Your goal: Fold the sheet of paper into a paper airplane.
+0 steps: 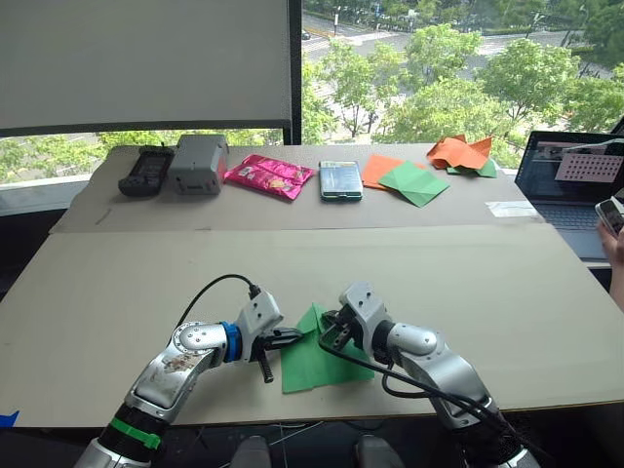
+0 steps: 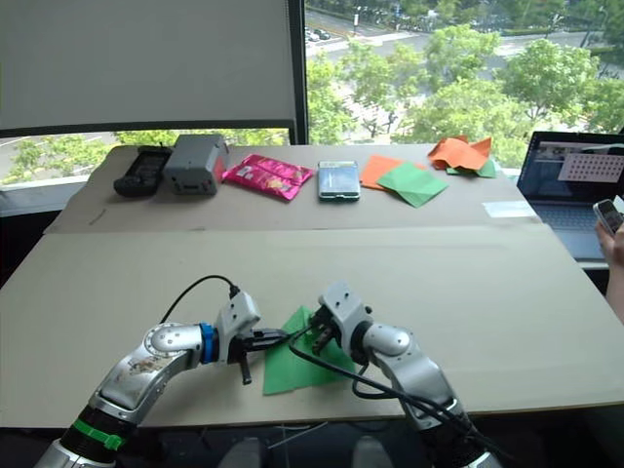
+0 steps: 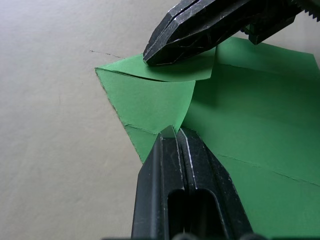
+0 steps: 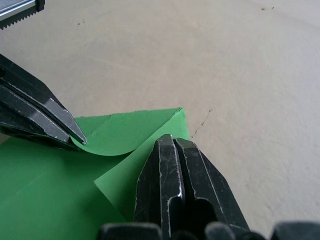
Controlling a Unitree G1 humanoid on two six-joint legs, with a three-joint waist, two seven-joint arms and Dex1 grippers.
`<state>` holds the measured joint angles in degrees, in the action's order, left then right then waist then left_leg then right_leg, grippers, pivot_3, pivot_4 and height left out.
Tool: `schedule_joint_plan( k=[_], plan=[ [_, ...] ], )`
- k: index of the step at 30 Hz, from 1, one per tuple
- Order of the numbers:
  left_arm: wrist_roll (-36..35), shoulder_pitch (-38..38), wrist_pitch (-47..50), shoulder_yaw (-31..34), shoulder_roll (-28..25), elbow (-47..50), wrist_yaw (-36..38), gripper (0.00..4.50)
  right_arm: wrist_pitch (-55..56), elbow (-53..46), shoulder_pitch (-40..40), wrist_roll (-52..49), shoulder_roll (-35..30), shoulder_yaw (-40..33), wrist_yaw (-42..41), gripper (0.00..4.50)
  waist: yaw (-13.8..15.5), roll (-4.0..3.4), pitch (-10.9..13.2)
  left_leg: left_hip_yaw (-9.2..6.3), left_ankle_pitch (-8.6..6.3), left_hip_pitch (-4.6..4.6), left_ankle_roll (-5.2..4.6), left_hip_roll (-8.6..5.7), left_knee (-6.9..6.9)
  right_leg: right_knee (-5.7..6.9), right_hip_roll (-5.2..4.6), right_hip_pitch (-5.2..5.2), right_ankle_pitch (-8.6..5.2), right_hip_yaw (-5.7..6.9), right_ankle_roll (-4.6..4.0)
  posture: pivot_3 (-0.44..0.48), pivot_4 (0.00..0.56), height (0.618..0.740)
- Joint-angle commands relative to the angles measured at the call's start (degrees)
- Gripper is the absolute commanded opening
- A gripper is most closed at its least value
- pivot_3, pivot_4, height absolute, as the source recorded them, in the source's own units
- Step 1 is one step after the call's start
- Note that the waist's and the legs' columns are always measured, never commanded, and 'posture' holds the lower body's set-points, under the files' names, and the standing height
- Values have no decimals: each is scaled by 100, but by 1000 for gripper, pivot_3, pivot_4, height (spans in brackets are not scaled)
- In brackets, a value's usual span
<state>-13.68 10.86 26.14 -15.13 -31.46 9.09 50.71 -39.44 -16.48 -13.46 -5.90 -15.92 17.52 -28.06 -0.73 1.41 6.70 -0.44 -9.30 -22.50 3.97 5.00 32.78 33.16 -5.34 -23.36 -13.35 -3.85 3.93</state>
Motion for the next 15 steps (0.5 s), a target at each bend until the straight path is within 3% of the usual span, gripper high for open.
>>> schedule_joint_plan(
  k=[1, 15],
  plan=[
    [129, 9, -78, -105, -62, -61, 77, 39, 149, -39, -175, -126, 108, -168, 11, 0, -5, -2, 0, 0, 0, 0, 0, 0, 0, 0, 0, 1, 0, 0, 0, 0, 150, 718],
    [288, -15, -181, -143, -93, -48, 138, 39, 450, 836, -508, 206, 317, 248, -20, 0, -10, -9, -1, 0, 0, -2, -1, 0, 0, 0, 1, 3, 0, 0, 0, 0, 150, 718]
  ],
)
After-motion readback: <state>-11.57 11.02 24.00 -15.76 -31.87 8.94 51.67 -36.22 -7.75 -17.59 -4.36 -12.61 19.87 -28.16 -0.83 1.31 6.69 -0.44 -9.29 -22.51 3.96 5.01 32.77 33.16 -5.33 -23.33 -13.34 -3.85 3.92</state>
